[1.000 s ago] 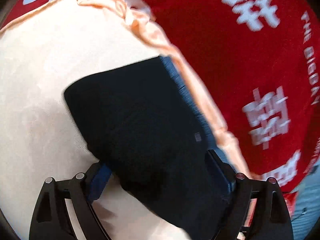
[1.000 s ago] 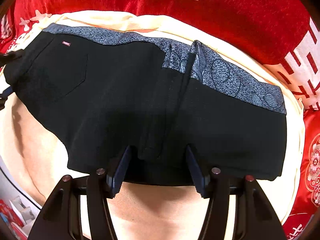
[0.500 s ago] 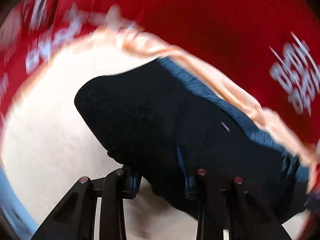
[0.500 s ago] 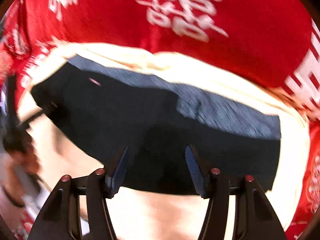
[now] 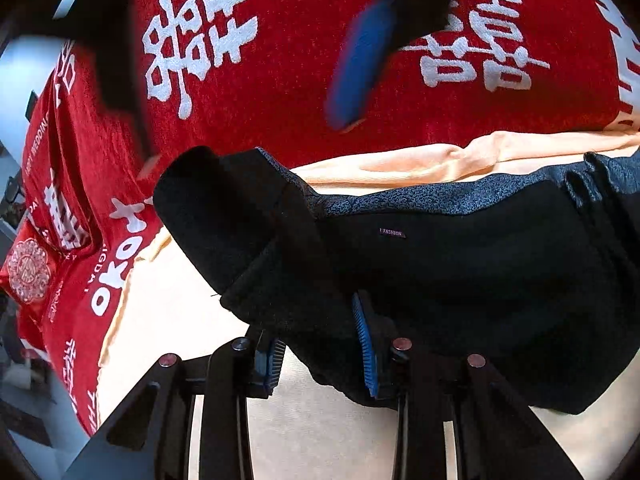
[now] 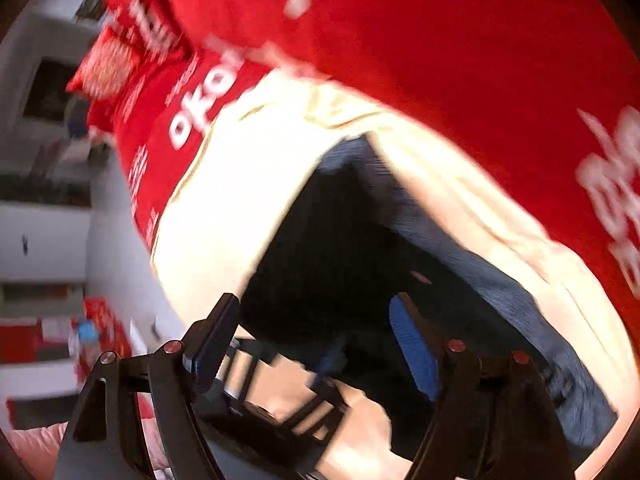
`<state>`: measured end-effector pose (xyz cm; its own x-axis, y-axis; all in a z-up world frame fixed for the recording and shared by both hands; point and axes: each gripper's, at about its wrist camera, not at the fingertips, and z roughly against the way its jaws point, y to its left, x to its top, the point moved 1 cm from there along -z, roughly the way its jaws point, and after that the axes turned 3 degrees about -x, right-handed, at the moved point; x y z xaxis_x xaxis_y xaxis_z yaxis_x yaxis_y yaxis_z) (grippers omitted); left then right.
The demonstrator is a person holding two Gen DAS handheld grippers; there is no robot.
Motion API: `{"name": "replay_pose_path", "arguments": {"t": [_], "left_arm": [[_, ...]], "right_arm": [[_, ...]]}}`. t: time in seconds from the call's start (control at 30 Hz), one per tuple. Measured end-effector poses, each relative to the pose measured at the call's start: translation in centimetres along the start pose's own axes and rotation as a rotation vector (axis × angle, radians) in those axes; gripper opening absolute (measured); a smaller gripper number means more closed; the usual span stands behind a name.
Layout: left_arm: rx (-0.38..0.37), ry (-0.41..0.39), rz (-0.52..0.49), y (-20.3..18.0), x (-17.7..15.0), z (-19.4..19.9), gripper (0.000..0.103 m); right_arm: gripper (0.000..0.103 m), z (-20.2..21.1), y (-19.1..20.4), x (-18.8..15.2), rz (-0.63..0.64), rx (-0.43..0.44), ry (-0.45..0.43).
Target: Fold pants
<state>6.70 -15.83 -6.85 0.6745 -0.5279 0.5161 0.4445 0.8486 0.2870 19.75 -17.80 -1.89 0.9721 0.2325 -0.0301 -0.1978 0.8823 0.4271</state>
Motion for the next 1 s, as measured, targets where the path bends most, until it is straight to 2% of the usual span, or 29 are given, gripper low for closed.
{"name": "replay_pose_path", "arguments": {"t": [0.17, 0.23, 0.27, 0.3, 0.4, 0.5, 0.67, 0.83, 1.0], "left_arm": [[0.019, -0.014, -0.035, -0.5, -0.3, 0.4, 0.033], [0.024, -0.019, -0.041, -0.7, -0.2, 0.6, 0.033], [0.026, -0.020, -0.045, -0.8, -0.1, 0.7, 0.033], [0.023, -0.016, -0.046, -0.9, 0.0, 0.8, 0.033], [0.009, -0.021, -0.063, -1.5, 0.2, 1.4, 0.033], [0.004, -0.068, -0.116, -3.1, 1.4, 3.4, 0.033], [-0.061, -0.143, -0.151, -6.1, 3.7, 7.3, 0.033], [-0.182, -0.199, -0.190, -11.5, 6.3, 11.7, 0.033], [-0.312, -0.201, -0.238, -18.3, 8.1, 15.0, 0.033]], "right_arm": [[0.080, -3.8, 1.5, 2.5, 0.039, -0.021, 0.146], [0.079, -5.4, 0.8, 2.5, 0.020, -0.071, 0.202], [0.059, -5.8, 0.5, 2.3, 0.018, -0.090, 0.214], [0.026, -5.9, 0.2, 1.9, 0.010, -0.089, 0.215], [0.018, -3.6, -1.6, 0.5, -0.035, -0.051, 0.127], [0.017, -0.8, -3.0, -1.4, -0.063, 0.006, 0.045], [0.017, 5.2, -7.2, -6.4, -0.154, 0.119, -0.116], [0.018, 11.1, -12.9, -14.4, -0.256, 0.181, -0.270], [0.018, 13.8, -18.7, -22.4, -0.366, 0.226, -0.391]]}}
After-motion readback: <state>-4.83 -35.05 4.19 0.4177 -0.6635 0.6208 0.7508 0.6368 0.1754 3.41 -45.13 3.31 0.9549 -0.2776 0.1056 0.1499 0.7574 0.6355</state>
